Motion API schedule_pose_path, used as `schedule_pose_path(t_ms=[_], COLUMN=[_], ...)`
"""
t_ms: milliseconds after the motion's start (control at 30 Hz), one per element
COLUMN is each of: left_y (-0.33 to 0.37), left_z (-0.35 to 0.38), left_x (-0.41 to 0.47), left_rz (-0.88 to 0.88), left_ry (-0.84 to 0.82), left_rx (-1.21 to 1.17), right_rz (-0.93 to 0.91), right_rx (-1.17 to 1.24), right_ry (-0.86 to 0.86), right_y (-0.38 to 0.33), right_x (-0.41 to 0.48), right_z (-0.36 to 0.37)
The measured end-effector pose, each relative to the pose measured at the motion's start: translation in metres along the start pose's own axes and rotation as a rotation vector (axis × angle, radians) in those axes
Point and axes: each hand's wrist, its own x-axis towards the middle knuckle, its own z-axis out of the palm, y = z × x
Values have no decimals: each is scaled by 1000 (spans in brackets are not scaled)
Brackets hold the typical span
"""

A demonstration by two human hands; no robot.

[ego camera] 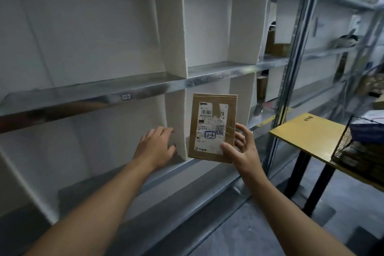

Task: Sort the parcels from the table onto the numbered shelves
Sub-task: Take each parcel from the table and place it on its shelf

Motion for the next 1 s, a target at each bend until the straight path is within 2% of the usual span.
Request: schedule_pose_path(t_ms=[300,467,800,1000], left_y=[60,96,149,150], left_z=[58,93,139,150], left_x=[71,101,132,134], left_rz=[103,80,-146,-280], left_ry=[-59,-68,-86,-96], left_rx=[-27,-45,3,22], right_rz=[46,54,73,123], right_rx=[-11,-28,-75,-41], right_ry=[150,163,-50,-164], right_y=[31,49,91,120], right_x=[36,71,165,203], right_z=[-78,-137,-222,-207])
